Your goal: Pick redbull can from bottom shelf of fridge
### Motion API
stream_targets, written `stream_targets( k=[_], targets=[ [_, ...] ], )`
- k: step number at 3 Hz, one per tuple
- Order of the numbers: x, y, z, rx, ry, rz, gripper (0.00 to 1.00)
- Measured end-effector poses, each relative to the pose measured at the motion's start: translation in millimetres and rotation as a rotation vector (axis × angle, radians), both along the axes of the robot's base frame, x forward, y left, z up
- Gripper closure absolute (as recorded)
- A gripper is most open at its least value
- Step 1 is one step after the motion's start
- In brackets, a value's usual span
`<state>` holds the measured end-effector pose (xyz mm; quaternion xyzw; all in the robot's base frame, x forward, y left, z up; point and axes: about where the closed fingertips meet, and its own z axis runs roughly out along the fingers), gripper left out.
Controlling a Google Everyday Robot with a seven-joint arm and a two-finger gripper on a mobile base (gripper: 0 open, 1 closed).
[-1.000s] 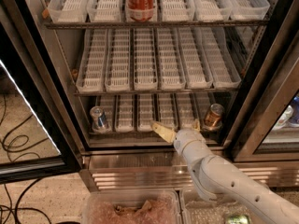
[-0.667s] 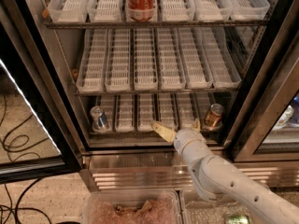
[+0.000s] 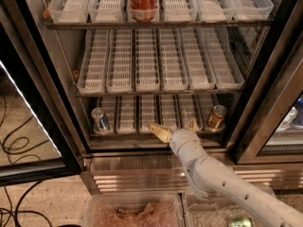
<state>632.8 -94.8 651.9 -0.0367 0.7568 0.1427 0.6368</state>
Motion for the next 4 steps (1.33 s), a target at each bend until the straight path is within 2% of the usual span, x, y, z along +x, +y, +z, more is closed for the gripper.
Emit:
stream_targets(
  k=[1,2,3,4],
  targets=[
    [-15,46,8,0.04,0.012,0.009,0.0],
    [-15,46,8,0.04,0.012,0.009,0.0],
    [-12,59,6,0.035,-0.004,0.087,0.0],
    [-19,78,9,0.049,-0.007,0.164,0.0]
  ],
)
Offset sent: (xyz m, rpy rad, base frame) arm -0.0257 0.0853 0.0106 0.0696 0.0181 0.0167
